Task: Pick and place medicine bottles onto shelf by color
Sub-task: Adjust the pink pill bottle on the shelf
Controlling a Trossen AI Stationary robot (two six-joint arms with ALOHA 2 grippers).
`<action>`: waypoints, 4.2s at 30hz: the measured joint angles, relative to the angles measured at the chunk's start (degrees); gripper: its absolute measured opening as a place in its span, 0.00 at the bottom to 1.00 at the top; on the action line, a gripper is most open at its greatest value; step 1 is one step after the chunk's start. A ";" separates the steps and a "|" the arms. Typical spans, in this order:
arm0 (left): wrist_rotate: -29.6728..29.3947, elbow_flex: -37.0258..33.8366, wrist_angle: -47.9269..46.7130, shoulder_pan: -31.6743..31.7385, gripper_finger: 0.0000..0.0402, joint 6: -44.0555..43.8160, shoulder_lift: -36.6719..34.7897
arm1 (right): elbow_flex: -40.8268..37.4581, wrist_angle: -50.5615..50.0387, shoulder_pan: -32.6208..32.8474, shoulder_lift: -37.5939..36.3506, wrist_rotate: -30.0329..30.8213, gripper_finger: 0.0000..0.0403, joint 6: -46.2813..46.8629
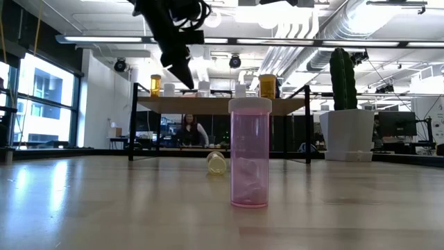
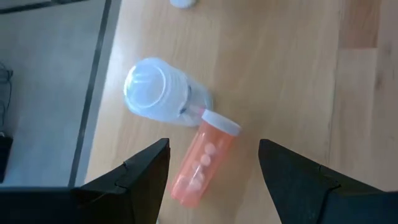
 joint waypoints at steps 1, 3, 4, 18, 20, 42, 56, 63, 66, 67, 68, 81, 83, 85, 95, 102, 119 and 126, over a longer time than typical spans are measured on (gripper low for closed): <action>-0.04 0.01 -0.10 0.00 0.59 -0.02 0.14 | 0.00 -0.02 0.02 0.00 0.00 0.59 0.00; -0.90 0.01 -0.11 0.04 0.59 0.00 0.25 | 0.00 -0.02 0.01 0.00 0.00 0.59 -0.02; -1.36 0.06 0.28 0.04 0.59 -0.02 0.46 | 0.00 -0.02 0.00 0.00 0.00 0.59 0.00; -1.79 0.01 0.20 0.45 0.59 1.13 2.01 | 0.00 -0.04 0.02 0.00 0.00 0.59 0.00; -0.90 0.01 0.17 0.50 0.59 1.70 2.01 | 0.00 -0.04 0.02 0.00 0.00 0.59 -0.02; -0.53 0.23 -1.55 0.38 0.41 1.09 4.37 | 0.00 -0.44 0.06 0.00 -0.02 0.59 0.26; -4.54 -0.01 -1.62 -2.52 0.25 1.52 4.26 | 0.00 -0.50 0.06 0.00 -0.02 0.59 0.44; -5.92 -0.10 -1.77 -4.06 0.20 0.35 3.07 | 0.00 -0.39 0.06 0.00 -0.02 0.59 0.44; -5.43 -0.10 -1.75 -4.41 0.20 -1.90 1.43 | -0.02 -0.34 0.06 0.00 -0.02 0.59 0.44; -5.01 -0.10 -1.63 -4.55 0.20 -2.87 0.81 | 0.00 -0.25 0.06 0.00 -0.02 0.59 0.44; -4.77 -0.10 -1.43 -4.81 0.20 -3.81 0.19 | -0.02 0.08 0.06 0.00 -0.02 0.59 0.45; 4.20 -0.06 16.50 -7.45 0.20 -16.96 -8.58 | -0.02 7.57 0.06 0.00 -0.02 0.59 1.97; 4.20 -0.06 20.91 -7.85 0.20 -17.28 -8.94 | -0.02 8.49 0.06 0.00 -0.02 0.59 1.99; 4.21 -0.06 25.96 -8.36 0.20 -18.46 -9.05 | -0.02 9.27 0.06 0.00 -0.02 0.59 2.67; 4.06 0.01 44.12 -11.00 0.20 -21.53 -7.97 | -0.02 14.58 0.06 0.00 0.00 0.59 3.58; 2.74 0.01 49.45 -13.05 0.20 -19.71 -5.84 | -0.02 17.20 0.06 0.00 -0.02 0.59 1.70; -12.20 -0.01 50.51 -16.90 0.20 -7.52 -1.90 | -0.07 14.99 0.06 1.39 0.65 0.59 9.87; -17.80 -0.01 50.32 -17.61 0.20 -7.48 -1.90 | -0.09 11.73 0.04 3.43 4.60 0.59 14.37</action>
